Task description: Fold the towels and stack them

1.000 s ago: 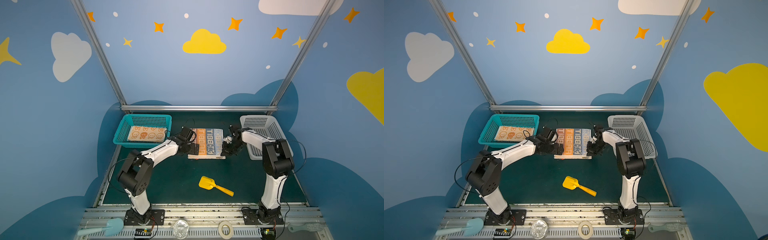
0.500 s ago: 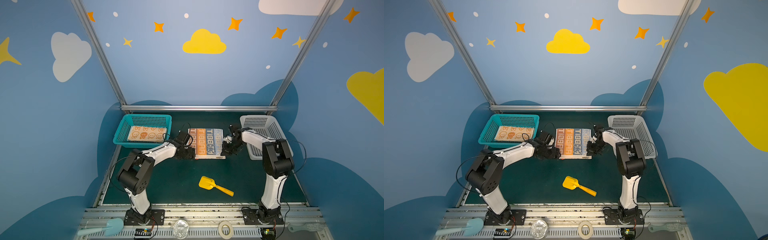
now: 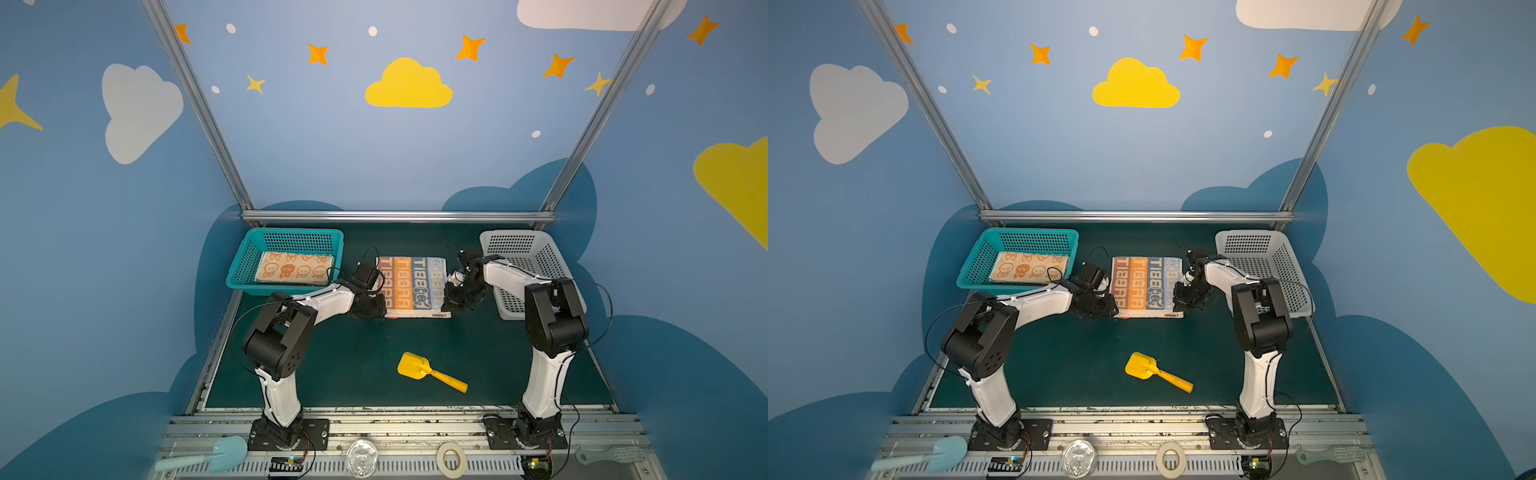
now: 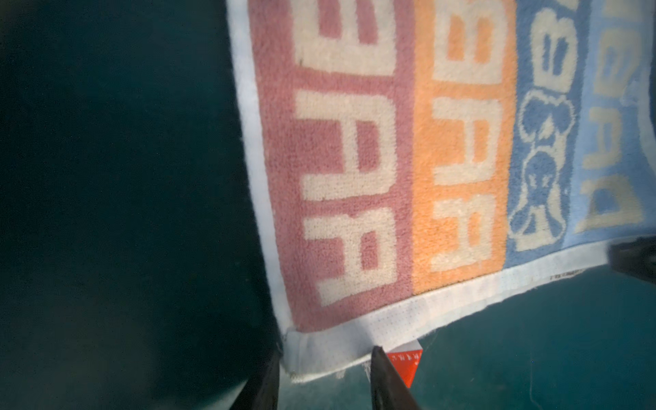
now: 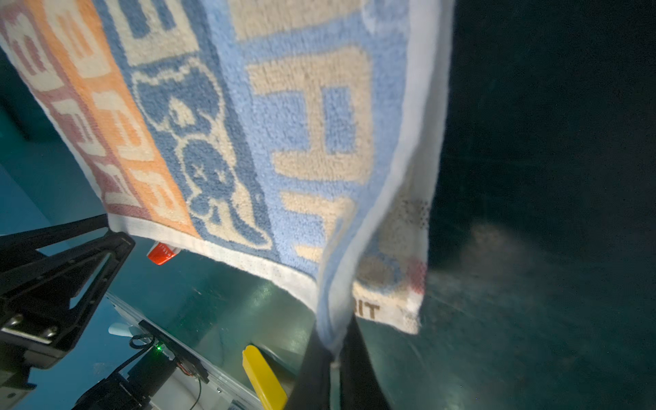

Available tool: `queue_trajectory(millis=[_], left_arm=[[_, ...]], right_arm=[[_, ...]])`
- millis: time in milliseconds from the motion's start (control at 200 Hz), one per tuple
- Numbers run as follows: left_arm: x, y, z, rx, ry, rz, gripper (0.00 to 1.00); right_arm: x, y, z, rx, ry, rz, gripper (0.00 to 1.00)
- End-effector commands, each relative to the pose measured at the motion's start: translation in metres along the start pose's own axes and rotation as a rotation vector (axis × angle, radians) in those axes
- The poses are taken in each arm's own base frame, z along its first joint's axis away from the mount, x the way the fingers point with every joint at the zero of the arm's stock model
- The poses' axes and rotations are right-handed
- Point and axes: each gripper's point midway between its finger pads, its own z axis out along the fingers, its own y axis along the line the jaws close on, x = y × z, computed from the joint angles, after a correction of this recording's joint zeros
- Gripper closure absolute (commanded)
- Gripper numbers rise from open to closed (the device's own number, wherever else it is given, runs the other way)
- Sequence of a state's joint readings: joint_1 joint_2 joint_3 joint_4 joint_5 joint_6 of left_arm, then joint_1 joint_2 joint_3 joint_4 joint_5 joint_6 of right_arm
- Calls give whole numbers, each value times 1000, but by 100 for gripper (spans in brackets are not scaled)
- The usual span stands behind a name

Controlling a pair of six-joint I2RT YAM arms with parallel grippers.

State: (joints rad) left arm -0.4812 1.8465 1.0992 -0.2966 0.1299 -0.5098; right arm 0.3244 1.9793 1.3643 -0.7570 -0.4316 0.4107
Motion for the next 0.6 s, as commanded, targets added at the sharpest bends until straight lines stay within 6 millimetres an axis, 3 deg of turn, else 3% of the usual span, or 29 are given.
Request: queue_trajectory(millis=[0, 596], left_arm=[[-3, 8, 4, -21, -12, -9, 60], [-11, 8, 6, -21, -35, -10, 81]], right_arm=[[2, 6, -10, -20, -20, -18, 100], [3, 4, -5, -17, -10, -15, 100]])
